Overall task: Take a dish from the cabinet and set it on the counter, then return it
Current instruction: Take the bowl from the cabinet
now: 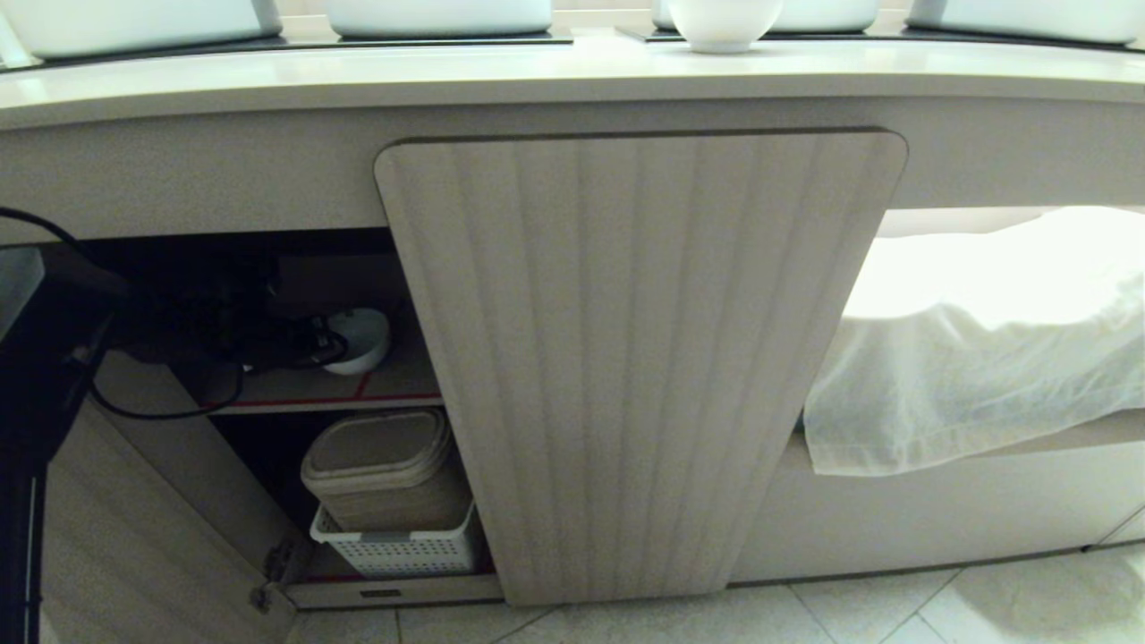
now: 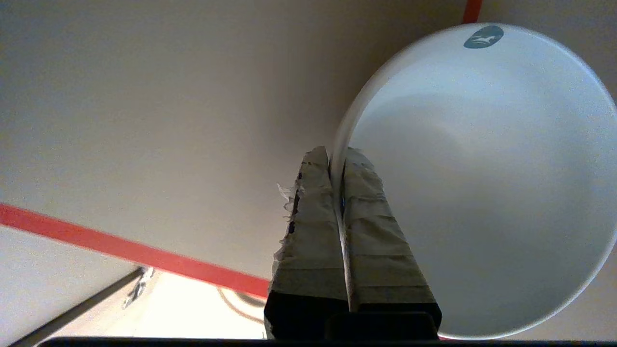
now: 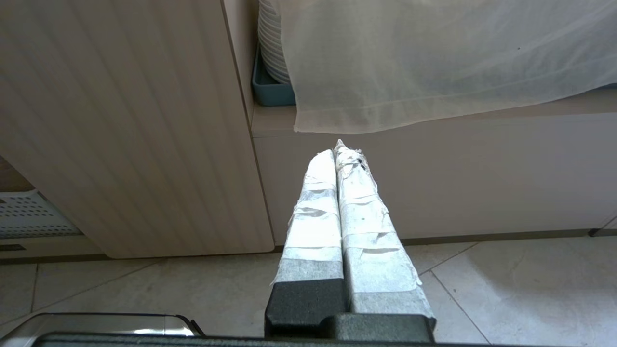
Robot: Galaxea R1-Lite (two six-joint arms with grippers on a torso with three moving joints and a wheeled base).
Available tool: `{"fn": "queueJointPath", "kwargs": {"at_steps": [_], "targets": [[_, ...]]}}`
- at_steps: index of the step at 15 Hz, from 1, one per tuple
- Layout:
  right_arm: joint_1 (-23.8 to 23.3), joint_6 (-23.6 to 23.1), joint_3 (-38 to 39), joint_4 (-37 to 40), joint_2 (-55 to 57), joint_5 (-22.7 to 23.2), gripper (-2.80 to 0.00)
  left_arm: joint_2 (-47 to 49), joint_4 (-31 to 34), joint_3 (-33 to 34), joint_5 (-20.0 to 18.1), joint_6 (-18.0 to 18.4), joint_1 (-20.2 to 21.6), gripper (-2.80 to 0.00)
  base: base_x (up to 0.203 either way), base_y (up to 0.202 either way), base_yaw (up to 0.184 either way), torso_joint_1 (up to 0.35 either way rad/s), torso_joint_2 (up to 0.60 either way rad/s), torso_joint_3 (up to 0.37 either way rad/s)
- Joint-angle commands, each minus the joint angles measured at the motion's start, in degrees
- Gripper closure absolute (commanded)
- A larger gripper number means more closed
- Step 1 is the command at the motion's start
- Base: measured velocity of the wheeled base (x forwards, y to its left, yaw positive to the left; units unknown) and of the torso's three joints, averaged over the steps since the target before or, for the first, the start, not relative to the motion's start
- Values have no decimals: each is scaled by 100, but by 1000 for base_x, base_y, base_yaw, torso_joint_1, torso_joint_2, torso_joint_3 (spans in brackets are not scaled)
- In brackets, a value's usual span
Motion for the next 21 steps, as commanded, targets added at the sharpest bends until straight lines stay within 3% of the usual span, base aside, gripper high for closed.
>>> {"fn": "queueJointPath", "kwargs": {"at_steps": [1, 7, 10, 21], "targets": [[1, -2, 0, -2, -1, -2, 0, -99, -12, 94, -2, -13, 10, 0, 0, 0, 0, 0, 0, 0], [1, -2, 0, -6, -1, -2, 0, -430, -21, 537, -27, -35, -25, 0, 0, 0, 0, 0, 0, 0], [1, 1, 0, -2, -1, -2, 0, -581, -21, 790, -46, -249, -25, 0, 0, 0, 0, 0, 0, 0], [1, 5, 0, -3, -1, -2, 0, -884, -39, 1336, -81, -478, -69, 0, 0, 0, 0, 0, 0, 0]]}}
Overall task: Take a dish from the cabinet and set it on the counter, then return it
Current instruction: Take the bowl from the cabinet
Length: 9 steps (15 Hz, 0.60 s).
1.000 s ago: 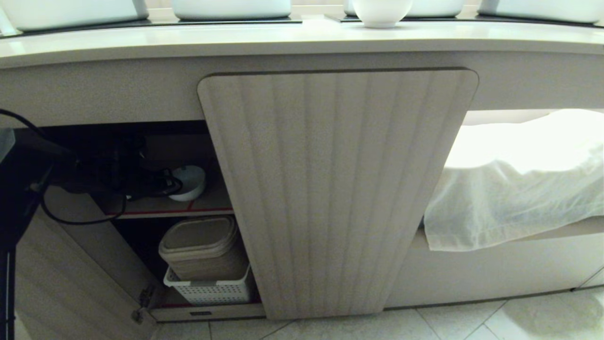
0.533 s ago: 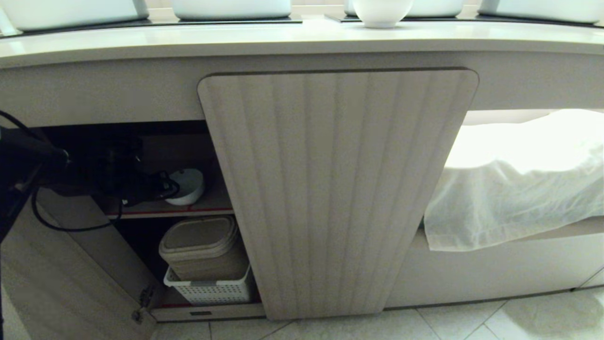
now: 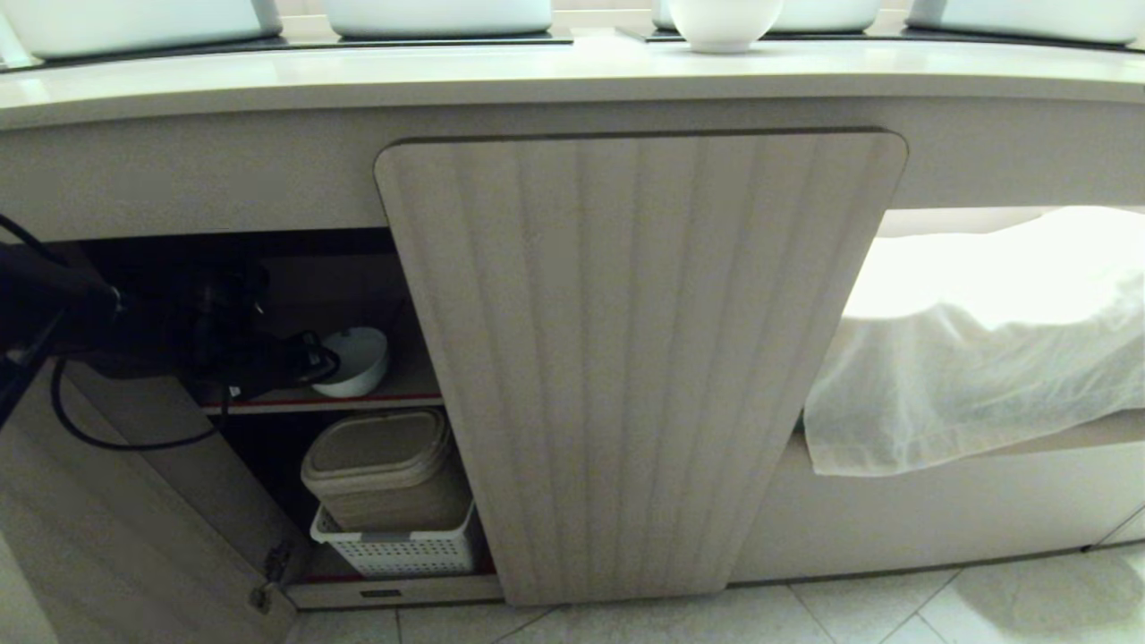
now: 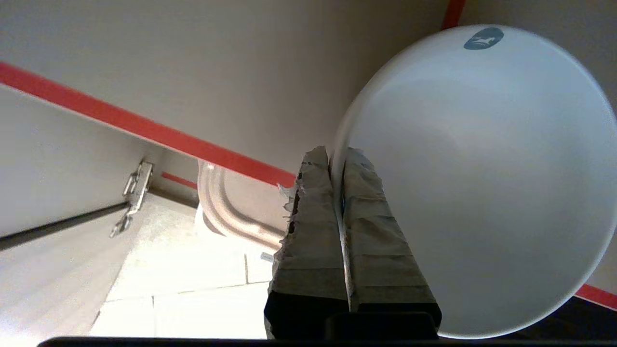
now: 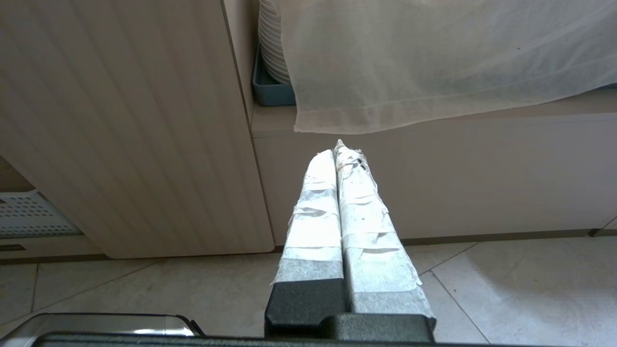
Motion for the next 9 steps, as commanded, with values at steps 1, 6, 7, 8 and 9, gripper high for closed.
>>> {"fn": "queueJointPath", "kwargs": {"at_steps": [1, 6, 7, 8, 9], "targets": [[1, 1, 2, -3, 1, 0, 0, -75, -6, 20, -3, -55, 0, 0, 0, 0, 0, 0, 0, 0], [1, -5, 2, 2, 1, 0, 0, -320, -12, 375, -120, -60, -9, 0, 0, 0, 0, 0, 0, 0], [1, 4, 2, 2, 1, 0, 0, -377, -12, 507, -125, -61, -15, 0, 0, 0, 0, 0, 0, 0], [1, -2, 0, -6, 1, 0, 0, -457, -16, 658, -131, -58, -17, 0, 0, 0, 0, 0, 0, 0], [1, 2, 2, 2, -1, 0, 0, -520, -22, 776, -134, -58, -29, 0, 0, 0, 0, 0, 0, 0]]}}
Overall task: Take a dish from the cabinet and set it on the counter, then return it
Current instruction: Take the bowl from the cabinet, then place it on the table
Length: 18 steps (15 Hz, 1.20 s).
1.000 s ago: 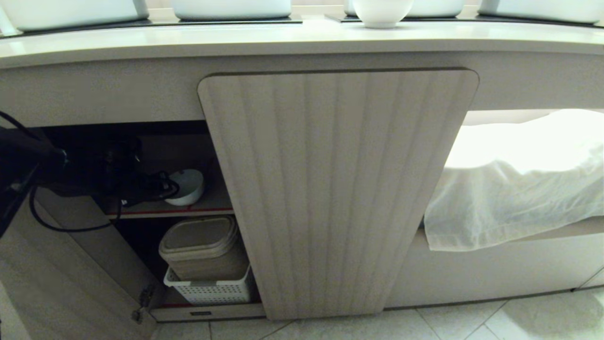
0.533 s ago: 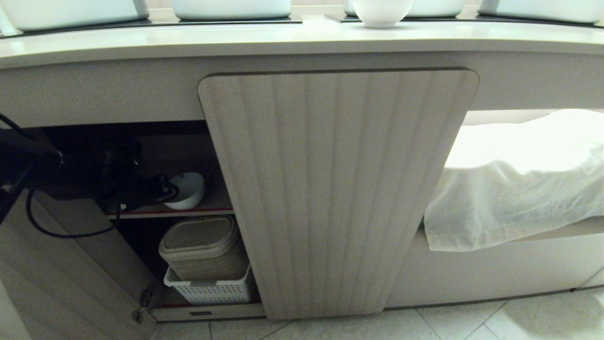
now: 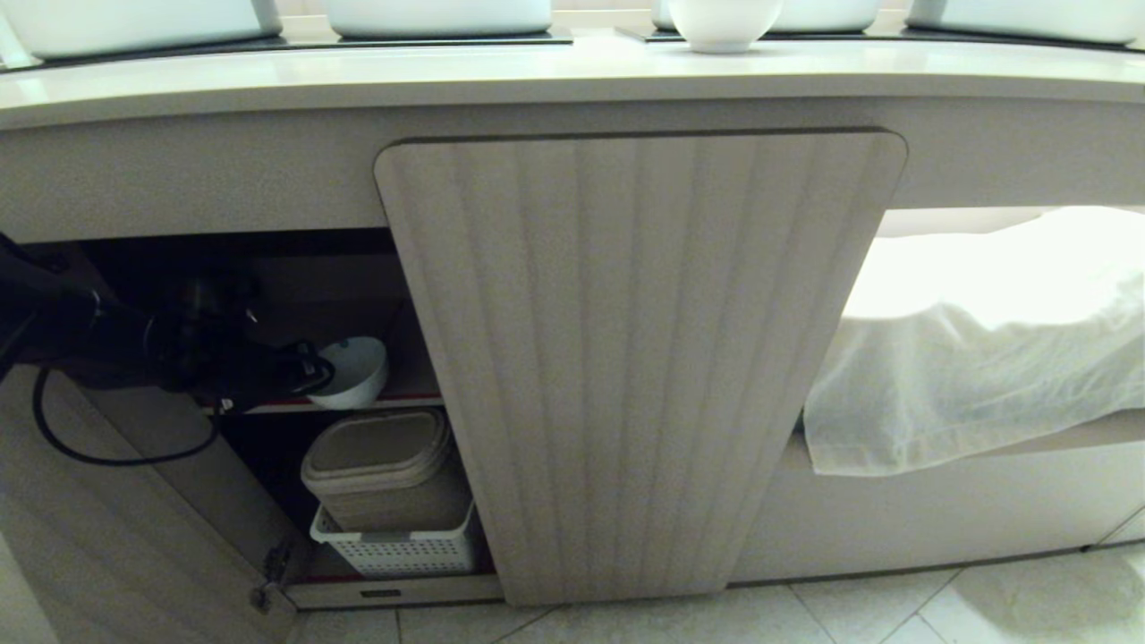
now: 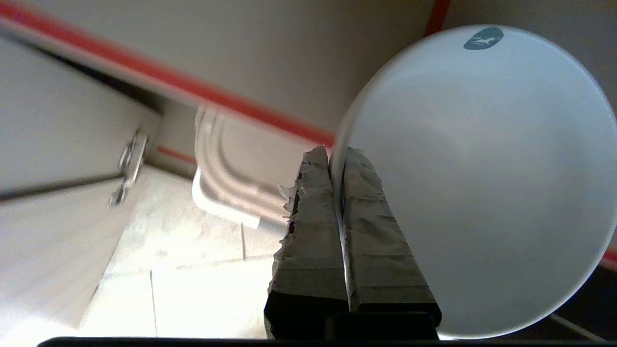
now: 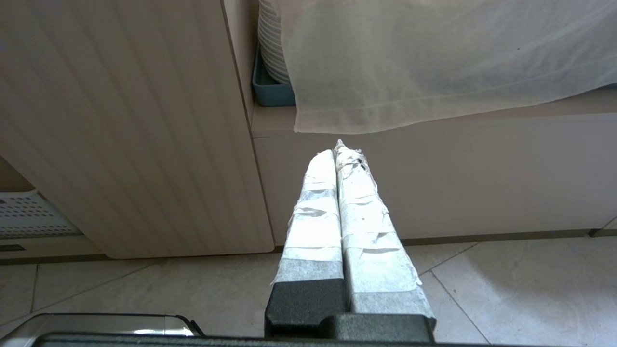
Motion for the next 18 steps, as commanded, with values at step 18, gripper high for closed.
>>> {"fn": "queueJointPath", "kwargs": {"at_steps": [18], "targets": [[1, 4, 2, 1, 1, -2, 0, -2251, -20, 2594, -180, -2, -172, 0, 0, 0, 0, 0, 0, 0]]}}
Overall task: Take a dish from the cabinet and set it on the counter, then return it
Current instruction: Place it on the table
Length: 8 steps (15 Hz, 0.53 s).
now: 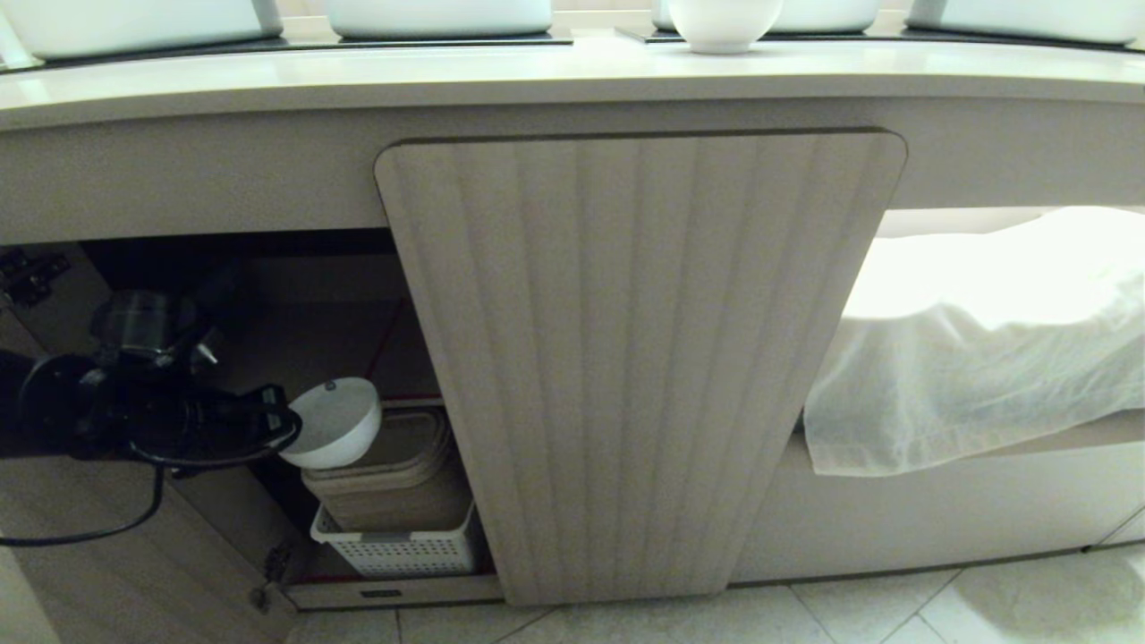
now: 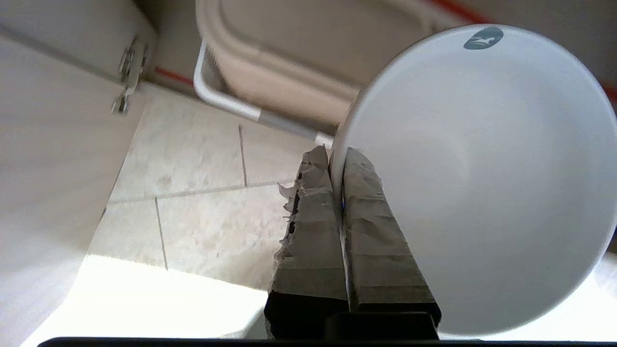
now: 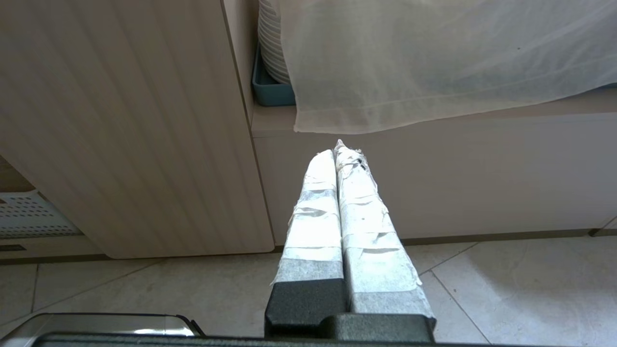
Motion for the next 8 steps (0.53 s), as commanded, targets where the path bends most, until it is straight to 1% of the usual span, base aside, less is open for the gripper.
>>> {"fn": "queueJointPath", "kwargs": {"at_steps": [1, 8], "targets": [[1, -1, 3, -2, 5, 0, 0, -512, -2, 434, -5, -11, -38, 0, 0, 0, 0, 0, 0, 0], [1, -4, -4, -7, 5, 0, 0, -1716, 8, 1523, 41, 24, -296, 0, 0, 0, 0, 0, 0, 0]]}}
